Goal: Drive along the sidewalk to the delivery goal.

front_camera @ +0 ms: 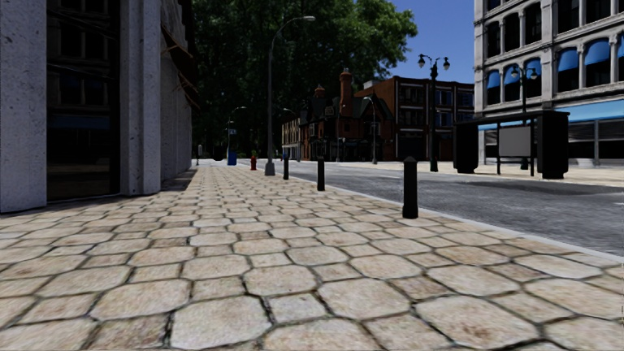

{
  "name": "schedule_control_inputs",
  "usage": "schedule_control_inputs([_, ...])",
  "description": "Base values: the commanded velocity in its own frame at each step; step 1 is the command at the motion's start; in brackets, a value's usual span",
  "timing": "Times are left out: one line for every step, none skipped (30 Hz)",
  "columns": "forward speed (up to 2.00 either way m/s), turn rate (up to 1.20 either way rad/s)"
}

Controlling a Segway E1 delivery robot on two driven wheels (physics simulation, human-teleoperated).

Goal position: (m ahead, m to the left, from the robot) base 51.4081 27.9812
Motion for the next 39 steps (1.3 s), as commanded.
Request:
schedule_control_inputs([2.00,0.28])
schedule_control_inputs([2.00,0.28])
schedule_control_inputs([2.00,0.28])
schedule_control_inputs([2.00,0.28])
schedule_control_inputs([2.00,0.28])
schedule_control_inputs([2.00,0.28])
schedule_control_inputs([2.00,0.28])
schedule_control_inputs([2.00,0.28])
schedule_control_inputs([2.00,0.28])
schedule_control_inputs([2.00,0.28])
schedule_control_inputs([2.00,0.28])
schedule_control_inputs([2.00,0.28])
schedule_control_inputs([2.00,0.28])
schedule_control_inputs([2.00,0.28])
schedule_control_inputs([2.00,0.28])
schedule_control_inputs([2.00,0.28])
schedule_control_inputs([2.00,0.28])
schedule_control_inputs([2.00,0.28])
schedule_control_inputs([2.00,0.28])
schedule_control_inputs([2.00,0.28])
schedule_control_inputs([2.00,0.28])
schedule_control_inputs([2.00,0.29])
schedule_control_inputs([2.00,0.29])
schedule_control_inputs([2.00,0.29])
schedule_control_inputs([2.00,0.29])
schedule_control_inputs([2.00,0.29])
schedule_control_inputs([2.00,0.29])
schedule_control_inputs([2.00,0.29])
schedule_control_inputs([2.00,0.29])
schedule_control_inputs([2.00,0.29])
schedule_control_inputs([2.00,0.29])
schedule_control_inputs([2.00,0.29])
schedule_control_inputs([2.00,0.29])
schedule_control_inputs([2.00,0.29])
schedule_control_inputs([2.00,0.29])
schedule_control_inputs([2.00,0.29])
schedule_control_inputs([2.00,0.29])
schedule_control_inputs([2.00,0.29])
schedule_control_inputs([2.00,0.29])
